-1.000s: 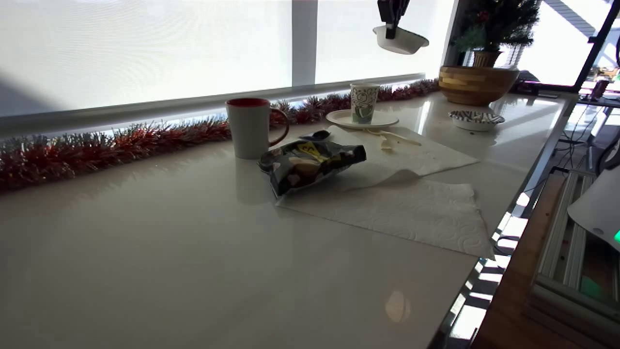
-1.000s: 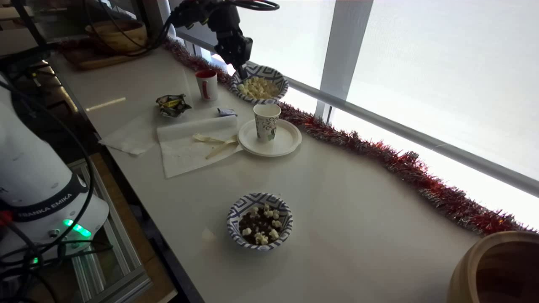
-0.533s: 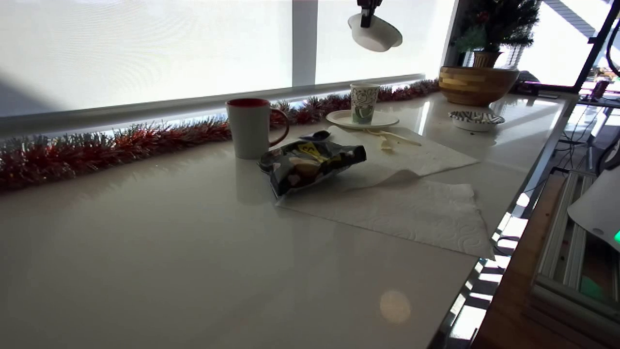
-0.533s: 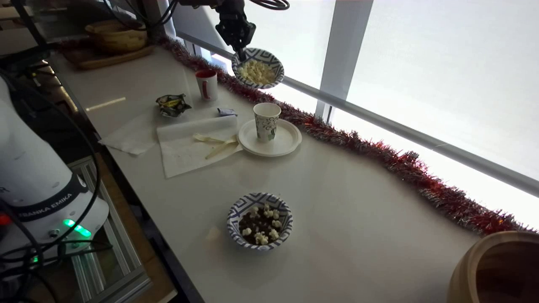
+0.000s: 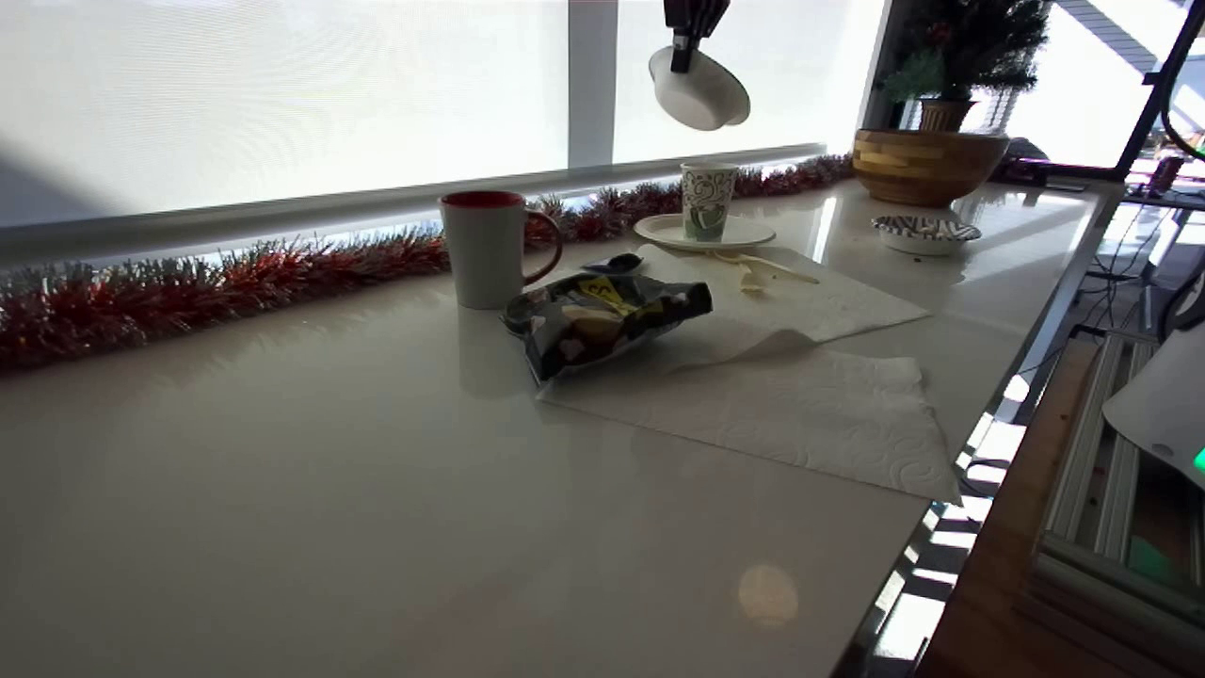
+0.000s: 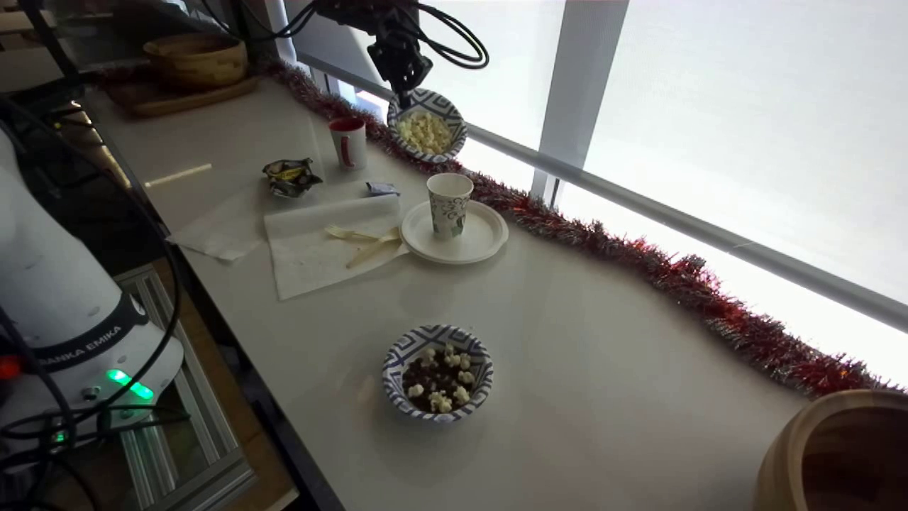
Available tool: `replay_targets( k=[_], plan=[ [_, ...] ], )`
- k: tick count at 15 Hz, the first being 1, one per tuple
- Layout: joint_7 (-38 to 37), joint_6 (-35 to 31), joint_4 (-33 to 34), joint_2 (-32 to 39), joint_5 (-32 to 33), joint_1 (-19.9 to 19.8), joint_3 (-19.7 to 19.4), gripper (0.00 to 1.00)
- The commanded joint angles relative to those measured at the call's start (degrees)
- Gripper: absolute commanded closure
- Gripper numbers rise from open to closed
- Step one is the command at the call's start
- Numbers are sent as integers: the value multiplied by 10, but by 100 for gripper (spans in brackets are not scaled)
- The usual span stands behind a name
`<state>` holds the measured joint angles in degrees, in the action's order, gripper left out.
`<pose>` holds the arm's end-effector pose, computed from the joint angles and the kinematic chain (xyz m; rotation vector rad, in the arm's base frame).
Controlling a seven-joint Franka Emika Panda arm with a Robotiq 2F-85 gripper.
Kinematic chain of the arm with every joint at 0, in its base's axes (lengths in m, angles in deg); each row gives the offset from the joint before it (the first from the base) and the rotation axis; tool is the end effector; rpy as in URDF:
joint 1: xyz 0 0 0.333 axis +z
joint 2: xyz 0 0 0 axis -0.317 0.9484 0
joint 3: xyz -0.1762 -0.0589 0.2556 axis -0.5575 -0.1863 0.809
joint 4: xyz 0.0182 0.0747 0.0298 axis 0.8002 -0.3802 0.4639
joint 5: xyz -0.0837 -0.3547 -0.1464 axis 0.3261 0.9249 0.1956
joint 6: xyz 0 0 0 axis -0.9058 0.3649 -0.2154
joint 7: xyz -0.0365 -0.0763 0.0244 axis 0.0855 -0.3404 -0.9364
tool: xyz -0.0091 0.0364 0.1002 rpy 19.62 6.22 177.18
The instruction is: Put the white contents of the white plate into the paper cup
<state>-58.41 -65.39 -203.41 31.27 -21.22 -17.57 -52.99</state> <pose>0.5310 0.0032 0.4397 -3.0557 -0.2299 -0.2093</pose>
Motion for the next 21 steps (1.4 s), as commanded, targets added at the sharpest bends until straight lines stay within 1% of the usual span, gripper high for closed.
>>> replay_targets(
  k=[1, 8, 10, 15, 18, 21],
  plan=[
    [42, 1, 15, 17, -60, -1, -6, 99],
    [119, 1, 10, 26, -172, -15, -26, 99],
    [134, 1, 9, 30, -191, -20, -32, 99],
    [192, -1, 7, 36, -263, -36, -44, 99],
    [219, 2, 3, 32, -293, -44, -50, 99],
    [256, 13, -8, 20, -336, -54, -58, 99]
  ],
)
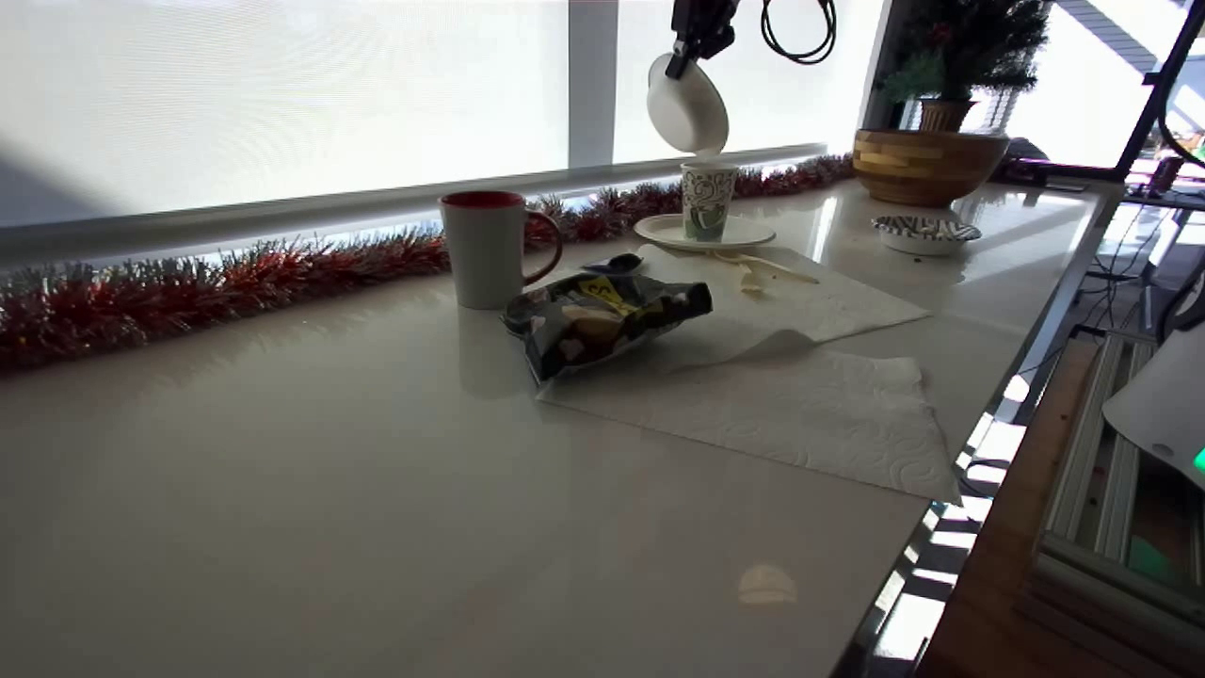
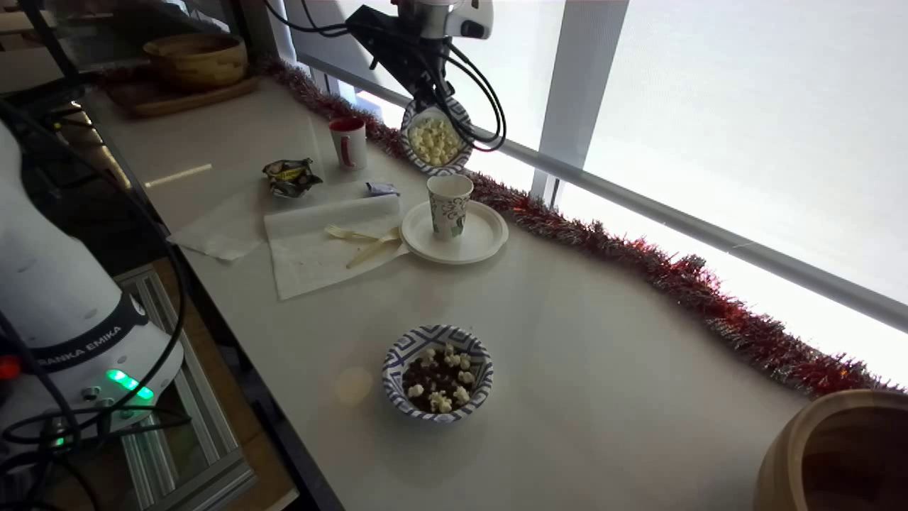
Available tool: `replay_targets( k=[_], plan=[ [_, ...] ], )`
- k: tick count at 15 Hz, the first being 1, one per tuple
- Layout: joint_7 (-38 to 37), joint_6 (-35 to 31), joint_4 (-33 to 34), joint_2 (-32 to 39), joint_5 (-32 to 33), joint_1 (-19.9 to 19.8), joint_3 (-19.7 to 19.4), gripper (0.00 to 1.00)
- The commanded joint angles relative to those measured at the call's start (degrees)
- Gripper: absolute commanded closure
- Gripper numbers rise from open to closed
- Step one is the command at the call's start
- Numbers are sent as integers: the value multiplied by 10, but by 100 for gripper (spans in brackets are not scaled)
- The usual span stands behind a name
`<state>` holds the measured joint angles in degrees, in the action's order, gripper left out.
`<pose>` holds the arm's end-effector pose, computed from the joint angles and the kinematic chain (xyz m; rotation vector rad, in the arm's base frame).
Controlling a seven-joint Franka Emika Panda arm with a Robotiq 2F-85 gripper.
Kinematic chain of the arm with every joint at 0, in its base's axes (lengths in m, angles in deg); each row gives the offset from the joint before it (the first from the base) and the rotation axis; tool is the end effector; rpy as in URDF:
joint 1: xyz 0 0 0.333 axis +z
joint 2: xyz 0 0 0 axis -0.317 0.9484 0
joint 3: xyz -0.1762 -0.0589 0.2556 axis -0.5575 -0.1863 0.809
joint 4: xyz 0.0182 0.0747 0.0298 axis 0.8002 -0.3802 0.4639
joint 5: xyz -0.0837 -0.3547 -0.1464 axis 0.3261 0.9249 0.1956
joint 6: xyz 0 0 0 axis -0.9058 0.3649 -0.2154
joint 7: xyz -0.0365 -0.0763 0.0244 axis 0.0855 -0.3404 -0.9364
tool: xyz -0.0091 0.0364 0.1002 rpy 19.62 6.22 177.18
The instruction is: Put the white contents of the white plate into the paper cup
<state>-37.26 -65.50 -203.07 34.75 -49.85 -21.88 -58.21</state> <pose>0.5365 -0.0721 0.4146 -2.6916 -0.0737 -0.3357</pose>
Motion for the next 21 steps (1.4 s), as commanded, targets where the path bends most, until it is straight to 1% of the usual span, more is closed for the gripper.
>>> replay_targets(
  k=[1, 4, 13, 17, 21],
  plan=[
    [56, 19, -13, -16, -62, -14, -9, 99],
    [81, 35, -10, -12, -92, -24, -18, 99],
    [140, 89, -12, -9, -151, -45, -34, 99],
    [155, 97, -11, -1, -179, -51, -41, 99],
    [158, 101, -11, 6, -188, -58, -43, 99]
  ],
)
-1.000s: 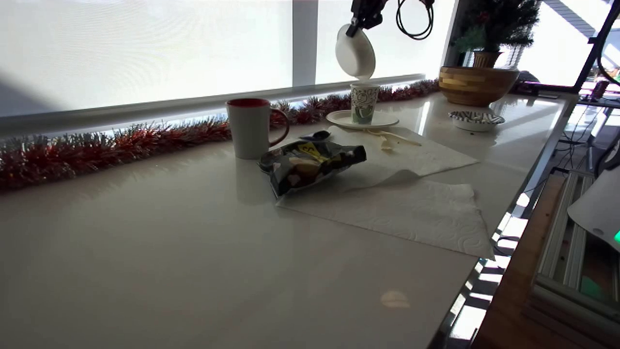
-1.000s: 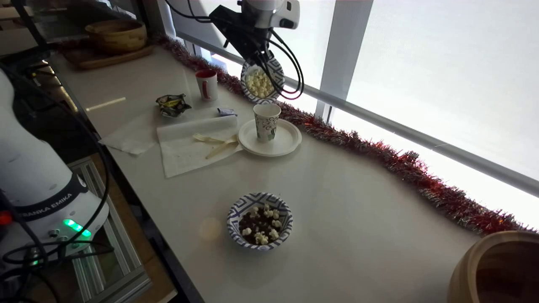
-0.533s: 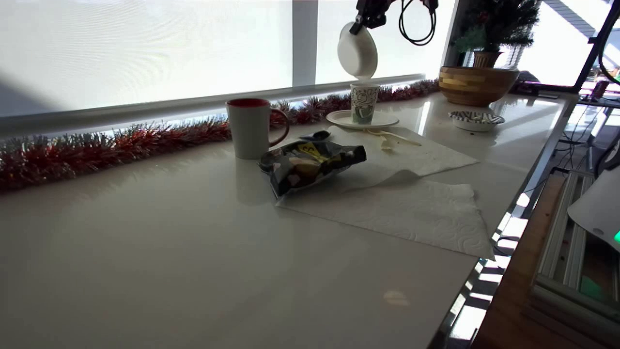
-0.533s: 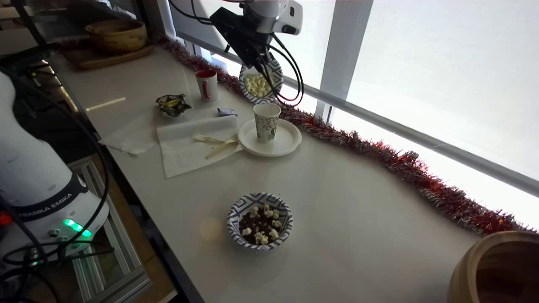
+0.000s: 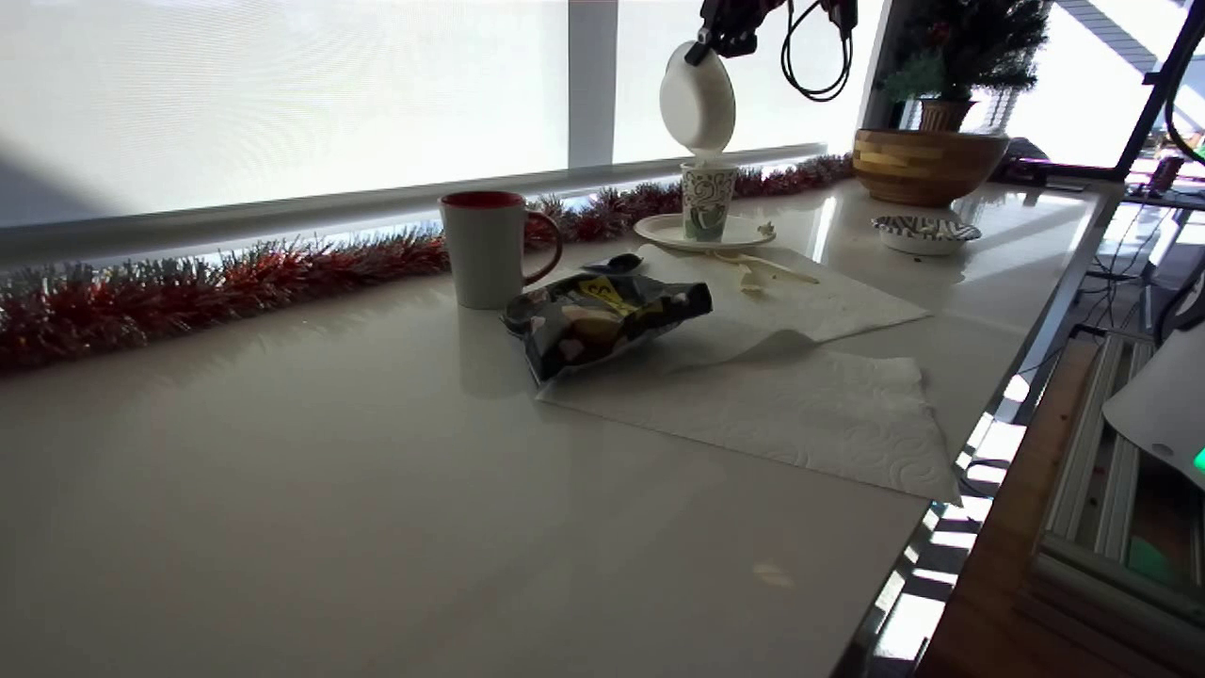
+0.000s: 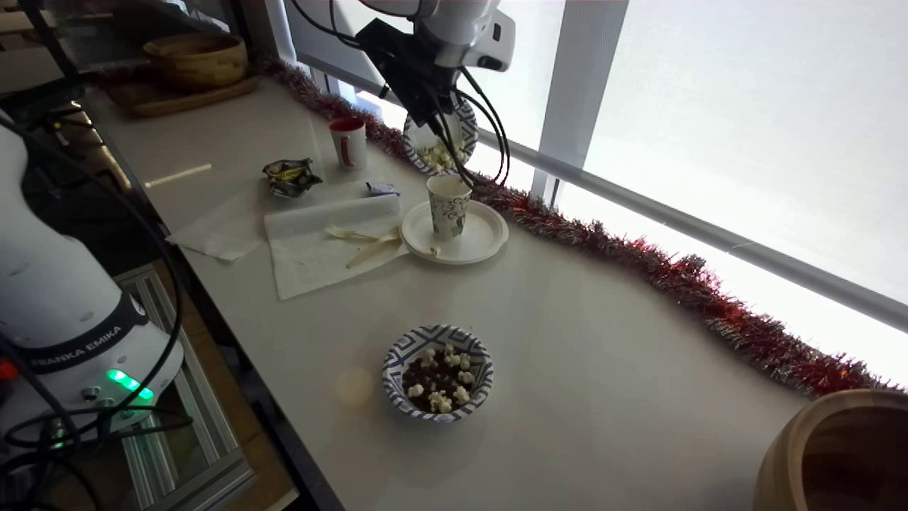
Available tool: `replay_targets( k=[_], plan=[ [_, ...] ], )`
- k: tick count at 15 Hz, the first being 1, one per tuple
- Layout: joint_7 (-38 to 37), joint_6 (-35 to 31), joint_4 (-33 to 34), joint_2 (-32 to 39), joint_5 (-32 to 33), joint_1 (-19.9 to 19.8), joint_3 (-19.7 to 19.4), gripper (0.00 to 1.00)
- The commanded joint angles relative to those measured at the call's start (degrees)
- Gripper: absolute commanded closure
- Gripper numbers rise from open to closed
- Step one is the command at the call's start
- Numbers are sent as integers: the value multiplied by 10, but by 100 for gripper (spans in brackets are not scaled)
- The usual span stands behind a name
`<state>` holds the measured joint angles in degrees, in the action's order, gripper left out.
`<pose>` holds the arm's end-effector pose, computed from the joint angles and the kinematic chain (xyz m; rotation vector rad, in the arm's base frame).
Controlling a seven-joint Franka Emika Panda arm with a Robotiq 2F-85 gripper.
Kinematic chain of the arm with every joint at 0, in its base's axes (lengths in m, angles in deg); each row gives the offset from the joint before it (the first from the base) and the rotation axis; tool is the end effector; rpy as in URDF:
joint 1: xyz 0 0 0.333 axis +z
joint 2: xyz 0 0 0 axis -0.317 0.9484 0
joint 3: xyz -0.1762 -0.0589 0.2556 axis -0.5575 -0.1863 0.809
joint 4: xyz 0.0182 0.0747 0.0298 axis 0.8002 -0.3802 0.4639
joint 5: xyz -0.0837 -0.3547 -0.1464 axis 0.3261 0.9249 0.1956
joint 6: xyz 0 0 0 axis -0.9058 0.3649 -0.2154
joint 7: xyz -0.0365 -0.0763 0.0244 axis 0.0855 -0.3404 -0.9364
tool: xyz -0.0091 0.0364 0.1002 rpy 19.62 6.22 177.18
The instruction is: Put the white contents of the white plate into the paper cup
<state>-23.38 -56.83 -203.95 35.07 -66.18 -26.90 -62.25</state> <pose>0.5139 -0.1309 0.4025 -2.4298 -0.0074 -0.4188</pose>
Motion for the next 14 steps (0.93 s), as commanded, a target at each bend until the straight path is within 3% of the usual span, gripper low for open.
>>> replay_targets(
  k=[1, 14],
  plan=[
    [22, 17, -3, 3, -27, -9, -4, 99],
    [79, 124, 4, 9, -86, -44, -38, 99]
  ],
)
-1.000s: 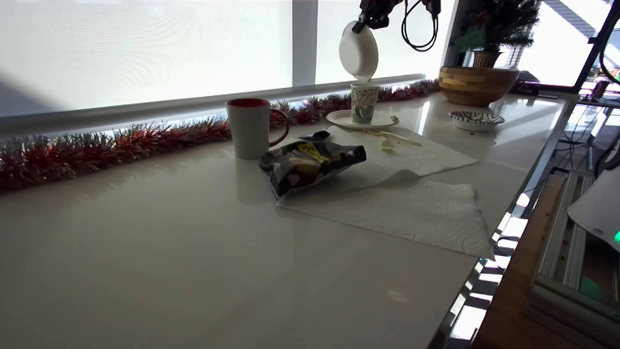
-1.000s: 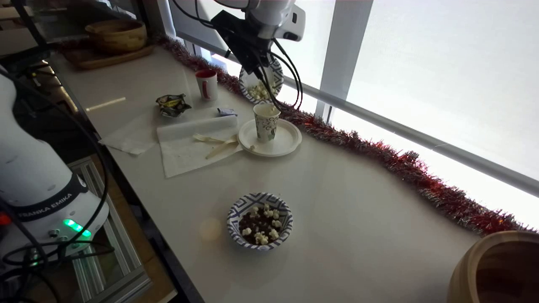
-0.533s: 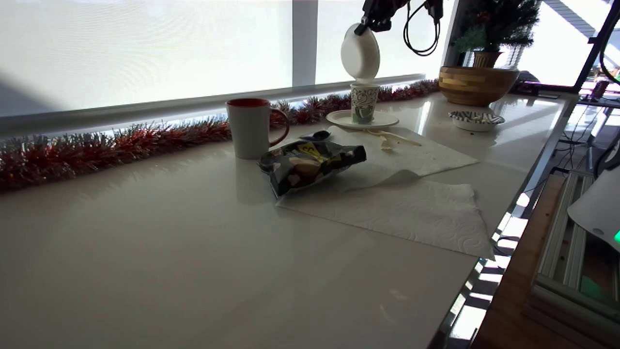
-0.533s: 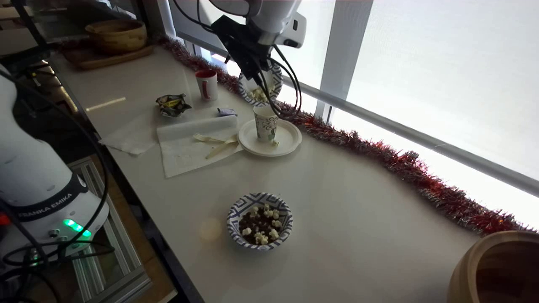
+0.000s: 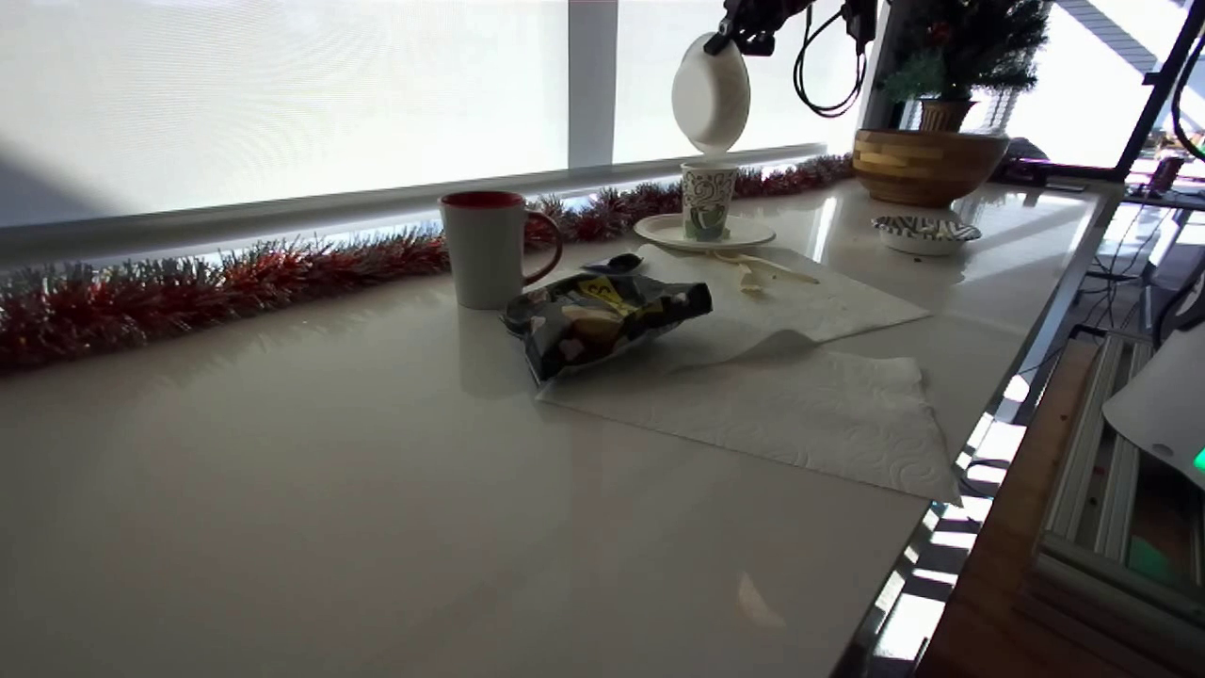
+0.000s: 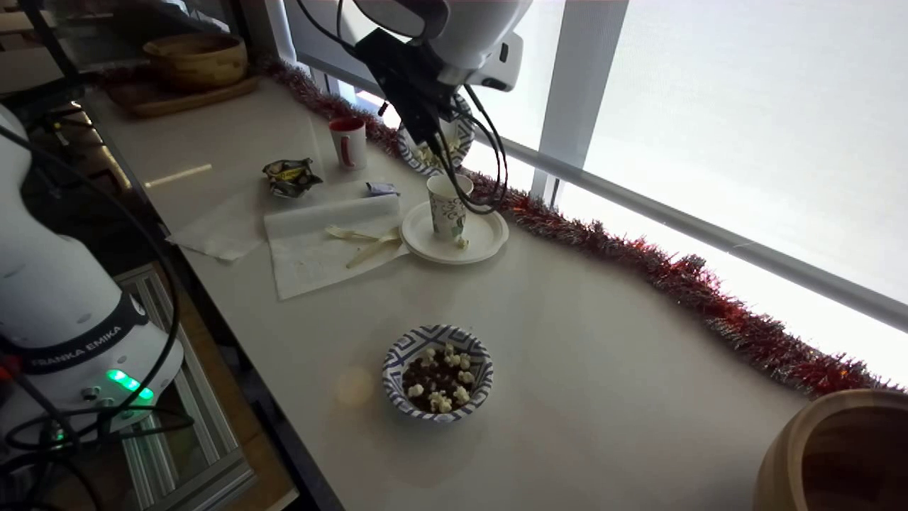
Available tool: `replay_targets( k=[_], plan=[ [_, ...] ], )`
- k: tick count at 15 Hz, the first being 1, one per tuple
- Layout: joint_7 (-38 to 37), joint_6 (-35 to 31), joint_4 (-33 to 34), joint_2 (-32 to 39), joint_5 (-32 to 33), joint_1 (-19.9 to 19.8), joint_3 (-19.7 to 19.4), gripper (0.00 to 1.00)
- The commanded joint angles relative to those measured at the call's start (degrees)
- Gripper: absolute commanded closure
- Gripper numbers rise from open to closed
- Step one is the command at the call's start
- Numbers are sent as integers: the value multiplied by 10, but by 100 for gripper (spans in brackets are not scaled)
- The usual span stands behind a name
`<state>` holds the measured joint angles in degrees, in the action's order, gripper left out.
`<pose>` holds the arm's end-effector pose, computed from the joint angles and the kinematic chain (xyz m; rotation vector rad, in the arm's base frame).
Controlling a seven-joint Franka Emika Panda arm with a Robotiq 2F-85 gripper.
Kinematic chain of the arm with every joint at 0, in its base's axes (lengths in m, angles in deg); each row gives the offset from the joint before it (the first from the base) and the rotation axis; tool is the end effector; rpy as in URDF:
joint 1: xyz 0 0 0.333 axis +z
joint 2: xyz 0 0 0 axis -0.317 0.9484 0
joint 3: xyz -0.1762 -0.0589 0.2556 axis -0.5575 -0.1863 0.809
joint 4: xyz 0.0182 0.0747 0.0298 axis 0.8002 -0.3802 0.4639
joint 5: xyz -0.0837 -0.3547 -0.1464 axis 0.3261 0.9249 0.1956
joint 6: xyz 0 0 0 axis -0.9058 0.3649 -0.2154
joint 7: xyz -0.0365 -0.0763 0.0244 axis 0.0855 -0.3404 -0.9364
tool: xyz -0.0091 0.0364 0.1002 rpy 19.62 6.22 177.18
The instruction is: Put the white contents of the white plate into the paper cup
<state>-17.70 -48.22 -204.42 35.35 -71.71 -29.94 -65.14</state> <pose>0.4935 -0.1611 0.3962 -2.2809 0.0014 -0.4311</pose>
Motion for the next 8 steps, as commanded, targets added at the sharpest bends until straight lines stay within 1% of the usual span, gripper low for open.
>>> replay_targets(
  k=[1, 4, 8],
  plan=[
    [23, 45, 9, 8, -34, -18, -13, 99],
    [26, 52, 9, 12, -45, -26, -20, 99],
    [24, 55, 5, 13, -43, -36, -29, 99]
  ],
)
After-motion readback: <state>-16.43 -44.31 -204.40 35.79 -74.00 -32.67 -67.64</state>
